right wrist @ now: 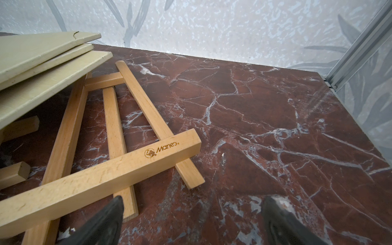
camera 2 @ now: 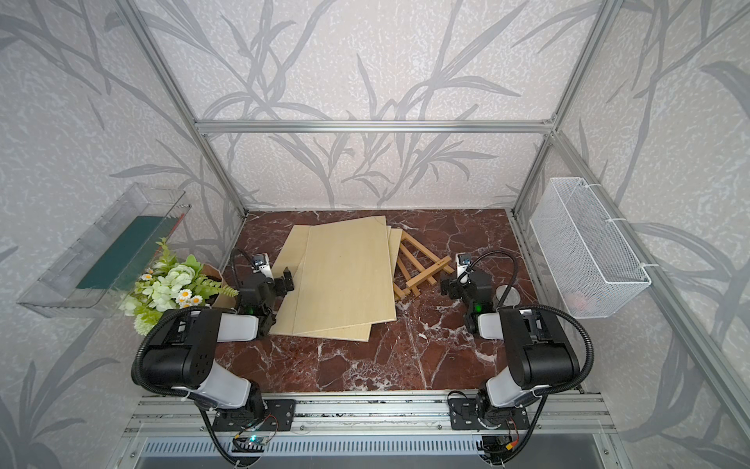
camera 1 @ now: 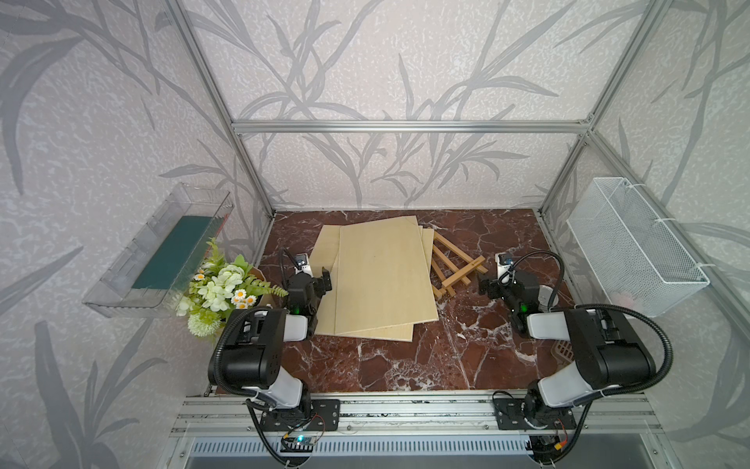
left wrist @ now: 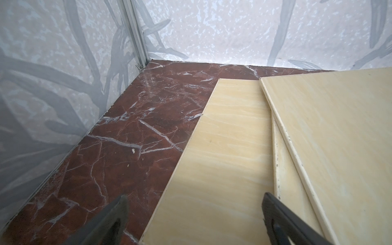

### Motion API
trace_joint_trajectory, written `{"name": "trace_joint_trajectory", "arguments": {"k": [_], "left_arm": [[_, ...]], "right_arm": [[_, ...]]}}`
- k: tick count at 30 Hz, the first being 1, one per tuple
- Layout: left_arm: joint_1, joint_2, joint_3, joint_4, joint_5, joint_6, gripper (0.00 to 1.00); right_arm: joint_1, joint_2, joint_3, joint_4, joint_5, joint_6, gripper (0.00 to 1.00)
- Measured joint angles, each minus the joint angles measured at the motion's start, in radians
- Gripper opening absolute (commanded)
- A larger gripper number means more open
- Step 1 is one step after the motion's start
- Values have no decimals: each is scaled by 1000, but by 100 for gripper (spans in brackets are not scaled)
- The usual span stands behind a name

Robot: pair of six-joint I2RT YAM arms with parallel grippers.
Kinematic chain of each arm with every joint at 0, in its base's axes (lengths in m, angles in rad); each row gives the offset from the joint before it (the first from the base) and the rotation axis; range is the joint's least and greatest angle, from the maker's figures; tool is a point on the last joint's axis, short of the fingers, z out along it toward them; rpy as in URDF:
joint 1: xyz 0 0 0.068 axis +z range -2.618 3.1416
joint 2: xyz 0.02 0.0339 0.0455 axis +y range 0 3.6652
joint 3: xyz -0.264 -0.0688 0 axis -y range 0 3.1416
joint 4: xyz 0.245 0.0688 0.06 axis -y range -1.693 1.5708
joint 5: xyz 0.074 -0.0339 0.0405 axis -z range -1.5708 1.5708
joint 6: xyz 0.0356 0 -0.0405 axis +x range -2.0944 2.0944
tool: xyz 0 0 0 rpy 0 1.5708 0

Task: Assemble the easel
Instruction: Pick up the easel at the center of the board.

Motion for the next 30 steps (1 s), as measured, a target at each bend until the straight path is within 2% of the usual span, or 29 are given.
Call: {"name": "trace_joint_trajectory", "arguments": {"k": [30], "left_arm": [[0,0,0,0,0,0,99]], "right_arm": [[0,0,0,-37,1,3,99]]}}
